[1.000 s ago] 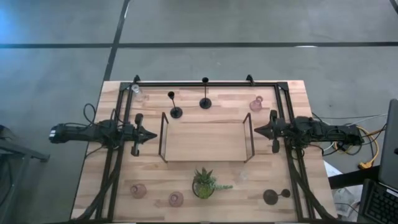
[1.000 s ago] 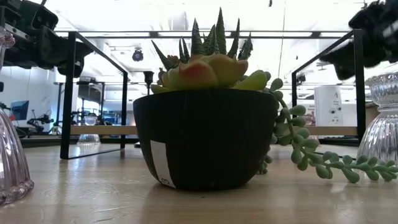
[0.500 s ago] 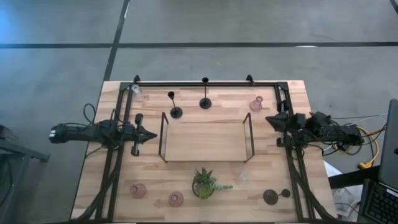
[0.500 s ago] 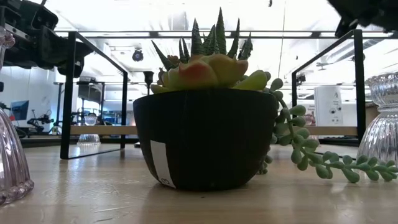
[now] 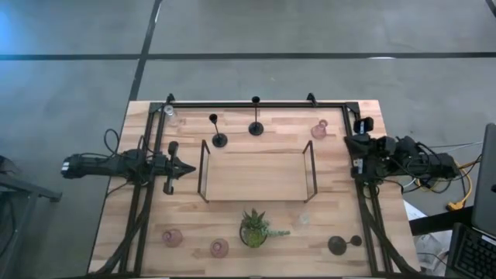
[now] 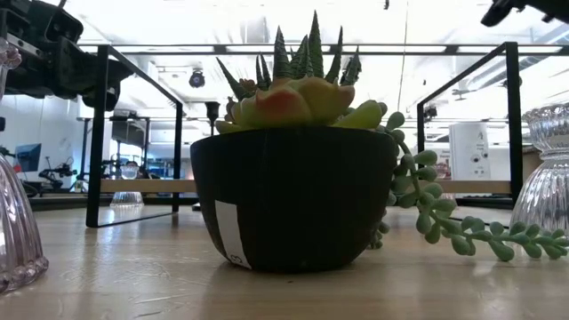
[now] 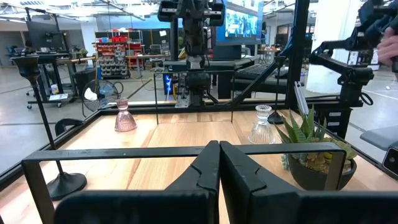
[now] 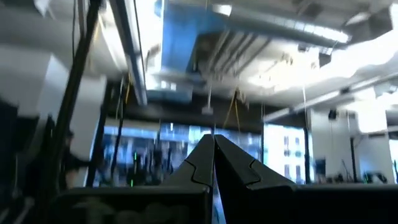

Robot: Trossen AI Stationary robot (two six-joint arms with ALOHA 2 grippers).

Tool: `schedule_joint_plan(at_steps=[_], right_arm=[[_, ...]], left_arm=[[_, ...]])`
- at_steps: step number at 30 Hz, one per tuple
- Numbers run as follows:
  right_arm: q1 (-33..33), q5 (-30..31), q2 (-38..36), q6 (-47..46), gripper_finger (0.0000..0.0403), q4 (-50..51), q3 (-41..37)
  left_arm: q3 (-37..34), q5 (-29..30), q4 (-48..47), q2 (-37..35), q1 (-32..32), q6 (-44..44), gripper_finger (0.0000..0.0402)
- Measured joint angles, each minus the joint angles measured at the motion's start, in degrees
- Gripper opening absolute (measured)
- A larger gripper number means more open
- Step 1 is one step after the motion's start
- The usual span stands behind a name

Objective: Pick & Place candle stick holders
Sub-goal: Put the top pink candle holder on the shelf

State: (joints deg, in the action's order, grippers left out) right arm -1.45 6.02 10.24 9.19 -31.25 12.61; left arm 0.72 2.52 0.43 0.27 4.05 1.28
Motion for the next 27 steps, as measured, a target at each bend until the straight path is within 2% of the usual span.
schedule_joint_plan(at_steps=[4, 9, 12, 19, 24, 27], right_arm=[[-0.02, 3.85, 9.39, 0.01, 0.0008, 8.32, 8.32], [0.0, 18.42, 22.31, 1.59, 0.0008, 28.13, 22.27], [0.01, 24.49, 28.4, 1.47, 0.0008, 38.18, 30.48], [3.01, 28.84, 39.1, -3.75, 0.0008, 59.9, 46.66], [12.1, 29.01, 44.91, -10.3, 0.0008, 75.67, 55.53], [19.86, 26.79, 47.92, -11.96, 0.0008, 82.58, 59.61]], left_arm=[[0.01, 0.02, 0.02, -0.02, -0.01, 0.0, 0.0014], [0.02, 0.02, 0.0, -0.01, 0.0, 0.0, 0.0014], [-0.01, 0.02, 0.02, -0.02, -0.02, -0.02, 0.0014], [0.02, 0.02, 0.02, -0.01, -0.02, 0.0, 0.0014], [0.01, 0.02, 0.01, 0.0, 0.01, 0.0, 0.0014], [-0.01, 0.0, 0.02, 0.0, 0.0, 0.0, 0.0014]])
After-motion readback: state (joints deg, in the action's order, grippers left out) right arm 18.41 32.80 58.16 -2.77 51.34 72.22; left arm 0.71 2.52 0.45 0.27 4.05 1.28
